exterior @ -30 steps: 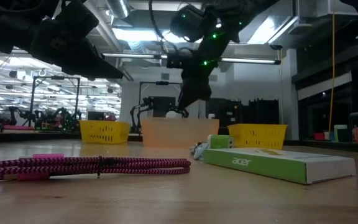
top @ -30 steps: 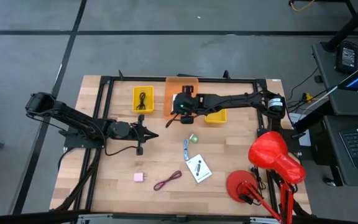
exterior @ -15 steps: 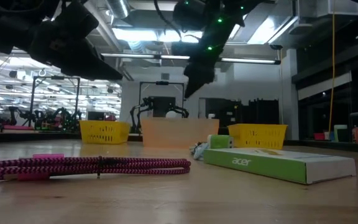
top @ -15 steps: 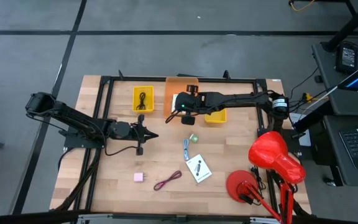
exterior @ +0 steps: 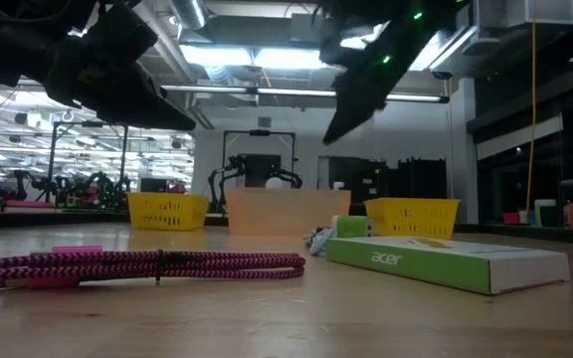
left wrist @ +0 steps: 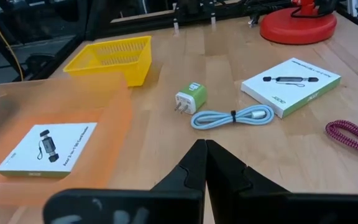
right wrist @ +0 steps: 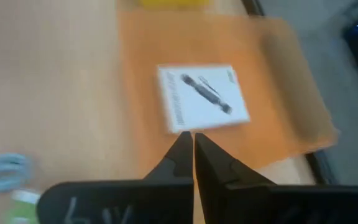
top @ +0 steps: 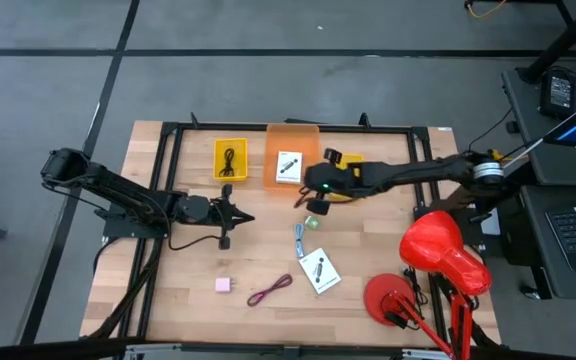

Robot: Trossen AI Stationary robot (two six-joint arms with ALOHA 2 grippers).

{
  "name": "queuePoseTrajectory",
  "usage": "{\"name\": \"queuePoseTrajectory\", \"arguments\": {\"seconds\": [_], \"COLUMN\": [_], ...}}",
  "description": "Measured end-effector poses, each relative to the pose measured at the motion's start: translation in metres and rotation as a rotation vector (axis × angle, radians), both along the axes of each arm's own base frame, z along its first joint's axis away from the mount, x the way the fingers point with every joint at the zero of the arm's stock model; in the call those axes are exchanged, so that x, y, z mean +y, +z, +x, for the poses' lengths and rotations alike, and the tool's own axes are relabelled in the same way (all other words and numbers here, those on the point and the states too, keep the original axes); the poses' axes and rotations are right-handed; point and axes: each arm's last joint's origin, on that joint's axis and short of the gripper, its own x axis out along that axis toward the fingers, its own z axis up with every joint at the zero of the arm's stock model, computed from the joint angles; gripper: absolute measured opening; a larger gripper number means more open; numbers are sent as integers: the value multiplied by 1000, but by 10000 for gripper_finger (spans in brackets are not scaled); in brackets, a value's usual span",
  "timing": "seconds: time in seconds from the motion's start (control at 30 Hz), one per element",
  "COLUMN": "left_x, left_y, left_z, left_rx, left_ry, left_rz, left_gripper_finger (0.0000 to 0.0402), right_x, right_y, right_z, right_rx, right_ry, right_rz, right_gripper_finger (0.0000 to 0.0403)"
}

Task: Pick and place items into bin
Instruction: Put the green charger adapter into the right yellow bin

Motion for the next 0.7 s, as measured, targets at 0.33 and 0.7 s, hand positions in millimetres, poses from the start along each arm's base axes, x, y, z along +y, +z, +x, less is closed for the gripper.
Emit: {"name": "queuePoseTrajectory", "arguments": {"seconds": [0.33,0.7], "left_x": [0,0], "left_y": [-2,-1], "left_z": [-1,0], "left_rx": [25,19], "left_ry": [0,-20], "left_rz": [5,58], "left_gripper_finger": [3,2], "right_x": [29,55], "right_y": [-3,-7], "right_z": [-33,-28], "right_rx": [-123,-27], "right_ry": [103,120], "right_rz": [288,409], "right_gripper_finger": [2,2]}}
